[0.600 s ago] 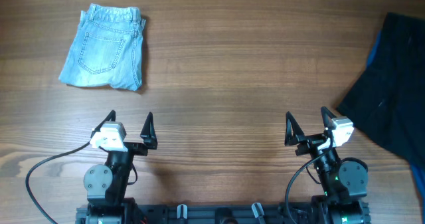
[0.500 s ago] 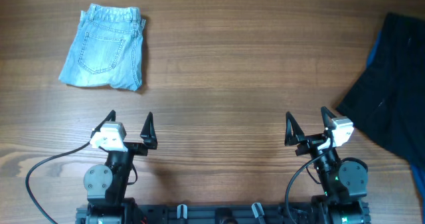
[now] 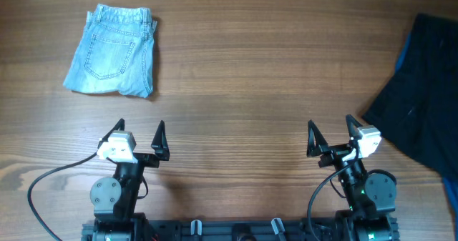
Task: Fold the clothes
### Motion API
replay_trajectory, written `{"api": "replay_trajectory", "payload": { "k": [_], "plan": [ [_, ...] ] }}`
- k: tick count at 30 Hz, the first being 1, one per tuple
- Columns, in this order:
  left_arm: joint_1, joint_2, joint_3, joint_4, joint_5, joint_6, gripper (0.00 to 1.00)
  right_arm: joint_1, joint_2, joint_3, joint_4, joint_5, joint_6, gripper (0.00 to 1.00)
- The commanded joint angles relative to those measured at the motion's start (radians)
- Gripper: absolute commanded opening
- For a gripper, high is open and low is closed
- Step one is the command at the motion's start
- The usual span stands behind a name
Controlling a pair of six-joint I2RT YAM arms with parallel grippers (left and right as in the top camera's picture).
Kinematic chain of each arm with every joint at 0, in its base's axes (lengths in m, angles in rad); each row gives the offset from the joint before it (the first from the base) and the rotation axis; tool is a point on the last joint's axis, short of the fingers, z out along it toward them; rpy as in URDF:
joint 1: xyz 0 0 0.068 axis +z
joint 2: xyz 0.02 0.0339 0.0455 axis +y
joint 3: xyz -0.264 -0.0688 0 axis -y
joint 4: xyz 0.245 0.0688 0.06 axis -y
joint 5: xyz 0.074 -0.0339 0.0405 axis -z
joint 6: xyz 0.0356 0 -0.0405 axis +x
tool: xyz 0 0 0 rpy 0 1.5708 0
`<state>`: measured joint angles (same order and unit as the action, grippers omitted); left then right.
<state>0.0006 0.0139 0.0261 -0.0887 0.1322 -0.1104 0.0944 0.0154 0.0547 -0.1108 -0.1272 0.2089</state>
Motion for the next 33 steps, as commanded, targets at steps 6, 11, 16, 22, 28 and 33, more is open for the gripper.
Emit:
{"api": "replay_trajectory", "payload": {
  "k": [6, 11, 16, 22, 28, 33],
  "plan": [
    [-0.005, -0.007, -0.009, 0.003, 0.012, -0.009, 1.00, -0.004, -0.008, 0.000, 0.005, -0.012, 0.011, 1.00],
    [-0.005, -0.007, -0.008, 0.003, 0.013, -0.009, 1.00, -0.004, -0.008, 0.000, 0.005, -0.012, 0.011, 1.00],
    [-0.005, -0.007, -0.008, 0.003, 0.013, -0.010, 1.00, -0.004, -0.008, 0.000, 0.005, -0.011, 0.014, 1.00],
    [-0.005, -0.007, -0.009, 0.004, 0.036, -0.010, 1.00, -0.004, -0.008, 0.000, 0.009, -0.037, 0.288, 1.00],
    [-0.005, -0.002, 0.010, 0.003, 0.089, -0.010, 1.00, -0.004, -0.008, 0.010, 0.056, -0.157, 0.193, 1.00],
    [-0.005, 0.060, 0.201, -0.083, 0.054, -0.126, 1.00, -0.004, 0.073, 0.165, 0.023, -0.274, 0.105, 1.00]
  ]
}}
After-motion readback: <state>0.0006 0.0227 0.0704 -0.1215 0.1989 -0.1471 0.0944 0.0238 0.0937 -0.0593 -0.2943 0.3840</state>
